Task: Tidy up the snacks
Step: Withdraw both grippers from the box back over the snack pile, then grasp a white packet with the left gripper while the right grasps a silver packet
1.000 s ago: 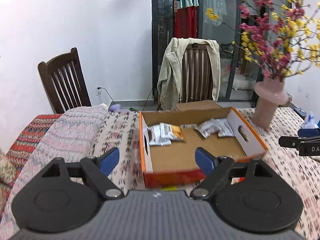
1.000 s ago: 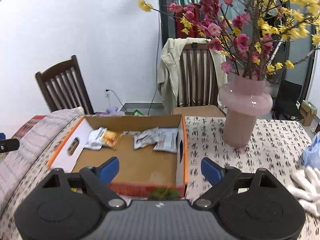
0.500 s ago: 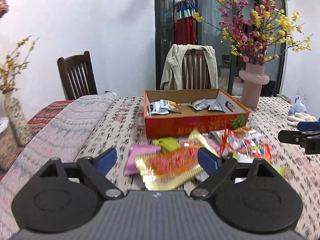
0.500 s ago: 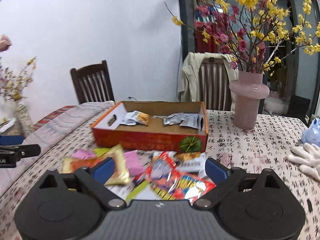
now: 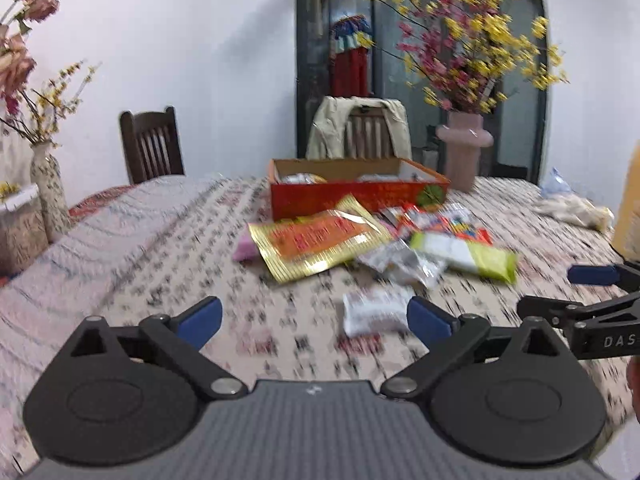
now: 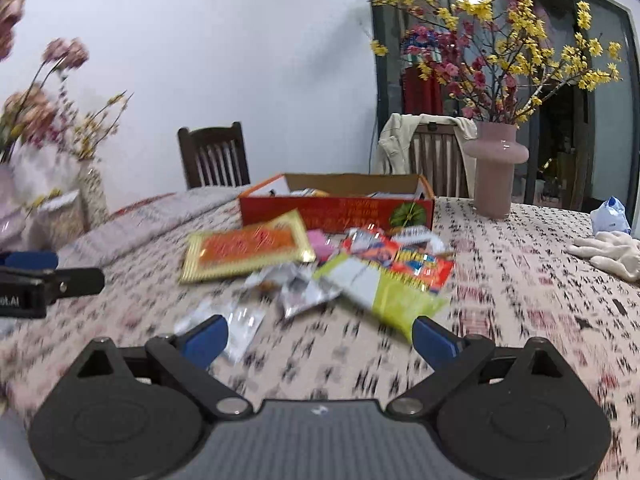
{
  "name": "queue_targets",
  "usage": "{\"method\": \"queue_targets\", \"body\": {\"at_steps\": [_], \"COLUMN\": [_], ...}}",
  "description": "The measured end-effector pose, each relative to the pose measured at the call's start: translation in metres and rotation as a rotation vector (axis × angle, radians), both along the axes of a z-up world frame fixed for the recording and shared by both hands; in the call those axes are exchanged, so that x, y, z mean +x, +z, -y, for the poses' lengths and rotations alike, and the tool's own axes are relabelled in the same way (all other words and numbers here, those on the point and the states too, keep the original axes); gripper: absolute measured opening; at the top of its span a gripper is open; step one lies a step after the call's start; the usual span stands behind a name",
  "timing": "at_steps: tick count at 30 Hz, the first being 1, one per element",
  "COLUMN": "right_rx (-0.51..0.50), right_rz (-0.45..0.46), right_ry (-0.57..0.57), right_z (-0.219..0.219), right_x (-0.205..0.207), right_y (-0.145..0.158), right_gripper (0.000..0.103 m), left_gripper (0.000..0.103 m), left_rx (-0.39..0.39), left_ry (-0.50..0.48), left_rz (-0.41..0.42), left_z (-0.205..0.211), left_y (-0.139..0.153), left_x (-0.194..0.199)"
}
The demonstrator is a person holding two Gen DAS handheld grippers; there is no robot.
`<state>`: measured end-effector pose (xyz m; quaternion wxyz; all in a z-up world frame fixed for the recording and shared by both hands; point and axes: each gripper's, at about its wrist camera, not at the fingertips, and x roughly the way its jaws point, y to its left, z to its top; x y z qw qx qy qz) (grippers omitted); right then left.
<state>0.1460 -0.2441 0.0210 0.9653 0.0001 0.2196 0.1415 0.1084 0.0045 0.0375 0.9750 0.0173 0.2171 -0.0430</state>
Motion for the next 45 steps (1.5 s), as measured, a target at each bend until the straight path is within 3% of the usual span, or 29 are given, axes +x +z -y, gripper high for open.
{"method": "queue_targets", "body": {"at_steps": [5, 13, 21, 26, 33, 34, 36, 39, 44, 45], "right_rx": [-0.022, -0.018, -0.038, -0.087, -0.098, -0.085, -0.04, 0.005, -0.028, -0.031], "right_rz": [0.003, 0.003, 0.021, 0.027, 0.023, 0.008, -0.017, -0.034, -0.066, -0.07], "right_ry": [0.014, -0.007, 0.048, 0.061, -0.01, -0.017, -0.027, -0.008, 0.028, 0.042], "right_z": [-0.003, 0.001, 0.001, -0.001, 0.006, 0.006, 0.009, 0.006, -0.016, -0.021], "right_x": [-0.03, -0.032, -0.017, -0.006, 0.015, 0.021, 0.033, 0.055, 0.095, 0.103], "right_y": [-0.018, -0.021, -0.022, -0.019, -0.012, -0.01, -0.007, -0.004, -0.002, -0.001], "right_gripper": [0.099, 0.1, 0.103, 0.103, 0.103, 0.103, 0.102, 0.093, 0.087, 0.086], "left_gripper": [0.102, 0.102, 0.101, 0.096, 0.075, 0.062, 0.052, 0.045, 0.036, 0.024], "left_rx": [-0.026, -0.039, -0.02, -0.013, -0.003, 0.007, -0.007, -0.043, -0.073, -0.083], "left_ry": [-0.017, -0.053, -0.103, -0.139, -0.168, -0.172, -0.198, -0.208, -0.175, -0.167], "left_rz": [-0.049, -0.079, -0.113, -0.177, -0.228, -0.221, -0.211, -0.215, -0.169, -0.162], "left_z": [-0.001, 0.002, 0.026, 0.043, 0.053, 0.054, 0.051, 0.041, 0.017, 0.01], "left_y": [-0.018, -0.022, -0.03, -0.041, -0.056, -0.057, -0.054, -0.051, -0.039, -0.036], "left_x": [-0.004, 0.008, 0.061, 0.099, 0.133, 0.132, 0.131, 0.134, 0.133, 0.133]}}
